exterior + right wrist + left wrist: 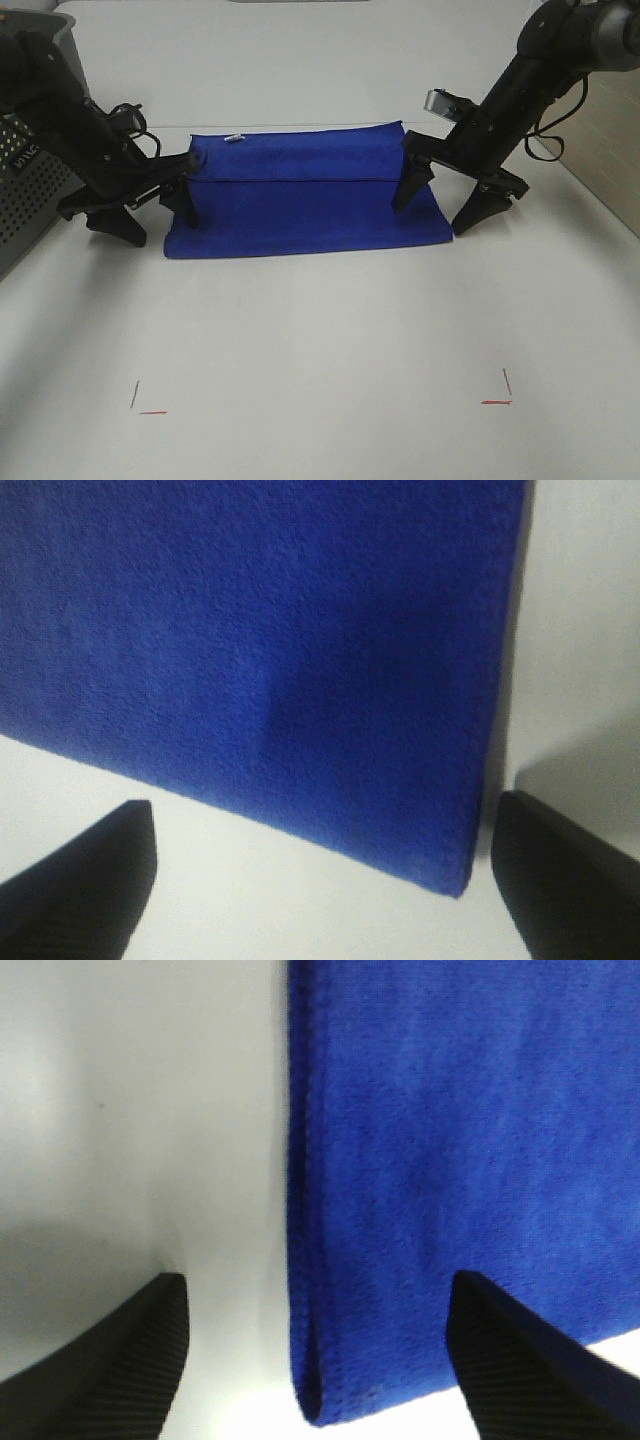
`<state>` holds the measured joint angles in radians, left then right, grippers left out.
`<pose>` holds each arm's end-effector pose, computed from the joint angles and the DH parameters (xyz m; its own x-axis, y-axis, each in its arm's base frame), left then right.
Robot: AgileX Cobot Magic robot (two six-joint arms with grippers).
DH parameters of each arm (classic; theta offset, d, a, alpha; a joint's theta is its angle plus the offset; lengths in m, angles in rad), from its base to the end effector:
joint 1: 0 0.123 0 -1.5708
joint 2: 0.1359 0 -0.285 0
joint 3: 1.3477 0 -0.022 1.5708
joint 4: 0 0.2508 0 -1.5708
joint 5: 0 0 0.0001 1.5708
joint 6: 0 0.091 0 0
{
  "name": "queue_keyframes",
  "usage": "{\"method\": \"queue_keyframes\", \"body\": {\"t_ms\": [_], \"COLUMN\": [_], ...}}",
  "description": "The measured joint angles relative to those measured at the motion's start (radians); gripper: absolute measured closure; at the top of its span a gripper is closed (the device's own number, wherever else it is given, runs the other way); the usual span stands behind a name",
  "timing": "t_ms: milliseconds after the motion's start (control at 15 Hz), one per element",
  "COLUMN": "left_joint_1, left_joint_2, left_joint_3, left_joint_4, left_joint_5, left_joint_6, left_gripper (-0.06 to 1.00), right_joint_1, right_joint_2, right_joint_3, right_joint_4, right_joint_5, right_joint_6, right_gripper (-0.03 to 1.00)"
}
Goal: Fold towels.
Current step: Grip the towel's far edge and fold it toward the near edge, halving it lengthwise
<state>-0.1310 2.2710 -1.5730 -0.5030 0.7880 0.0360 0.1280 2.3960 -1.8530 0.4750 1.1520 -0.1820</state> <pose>0.4417 -0.0896 0.1051 -0.9767 -0.1822 -0.1137 -0.1246 0.9119 -0.3911 0.4604 0.0976 0.1129 -0.9944 -0.1058 0.0018 -0.0954 0.9035 0.4179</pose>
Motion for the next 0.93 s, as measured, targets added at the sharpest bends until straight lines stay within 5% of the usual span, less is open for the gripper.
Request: {"method": "queue_keyframes", "body": {"t_ms": [400,733,933], "left_joint_1": [-0.035,-0.049,-0.071], "left_joint_2": [0.001,0.015,0.026], "left_joint_3": [0.001,0.001,0.001], "left_joint_4": [-0.032,-0.055,-0.060], "left_joint_5": [-0.087,-0.090,-0.094], "left_joint_6": [0.014,0.007,0.007], "left_gripper": [0.26,0.31,0.62], "right_joint_1": [0.000,0.000,0.000], "right_joint_2": [0.004,0.024,0.043], "right_joint_3": [0.004,0.004,0.004], "right_joint_4": [-0.008,0.017,0.028], "right_joint_5": [-0.094,-0.100,-0.101], "right_joint_6": [-0.011,-0.012,-0.012], "right_gripper": [0.12,0.30,0.59]}}
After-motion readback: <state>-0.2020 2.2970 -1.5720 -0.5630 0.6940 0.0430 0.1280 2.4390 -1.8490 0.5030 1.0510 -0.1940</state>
